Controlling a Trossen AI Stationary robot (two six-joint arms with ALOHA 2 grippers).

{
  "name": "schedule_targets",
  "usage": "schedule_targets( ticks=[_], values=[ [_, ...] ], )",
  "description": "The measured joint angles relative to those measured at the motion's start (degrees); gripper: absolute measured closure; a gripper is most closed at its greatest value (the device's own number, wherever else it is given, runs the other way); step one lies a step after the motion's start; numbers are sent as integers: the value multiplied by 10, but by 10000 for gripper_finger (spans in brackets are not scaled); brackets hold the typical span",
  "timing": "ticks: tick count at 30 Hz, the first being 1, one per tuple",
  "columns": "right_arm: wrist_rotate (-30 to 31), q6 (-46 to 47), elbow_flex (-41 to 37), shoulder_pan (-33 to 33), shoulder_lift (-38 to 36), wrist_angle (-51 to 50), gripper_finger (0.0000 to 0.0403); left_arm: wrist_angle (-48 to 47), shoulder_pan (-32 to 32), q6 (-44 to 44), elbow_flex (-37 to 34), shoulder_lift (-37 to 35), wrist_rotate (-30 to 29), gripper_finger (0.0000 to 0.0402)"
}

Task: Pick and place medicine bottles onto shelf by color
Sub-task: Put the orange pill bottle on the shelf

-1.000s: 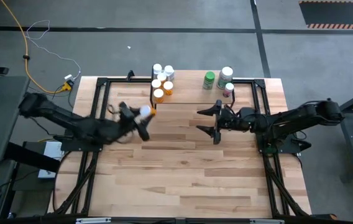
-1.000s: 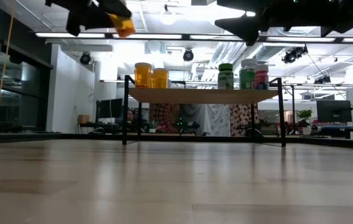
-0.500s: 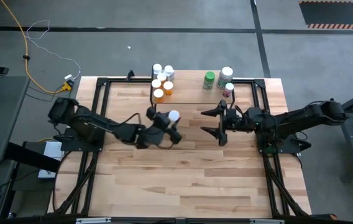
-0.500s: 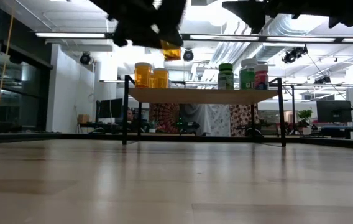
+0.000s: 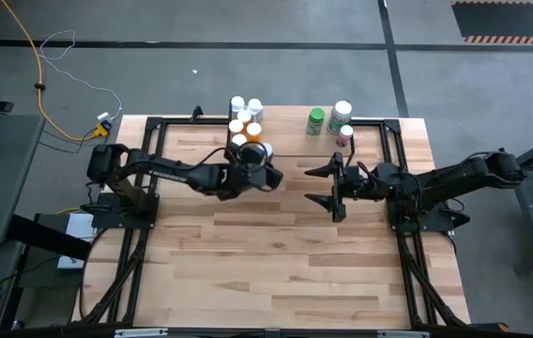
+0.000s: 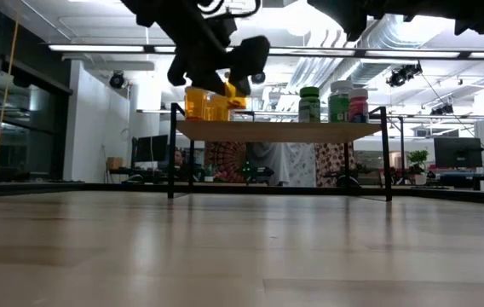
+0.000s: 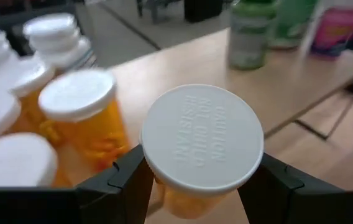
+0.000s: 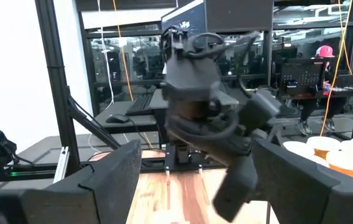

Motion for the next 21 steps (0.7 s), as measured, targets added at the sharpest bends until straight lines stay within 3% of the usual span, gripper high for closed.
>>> schedule_targets(
  ticks=[9, 21],
  values=[
    [0, 0, 0, 0, 0, 0, 107, -35, 47, -69, 2, 0, 40, 213],
    [1, 0, 0, 0, 0, -1, 107, -40, 68, -60, 2, -1, 75, 213]
  ],
)
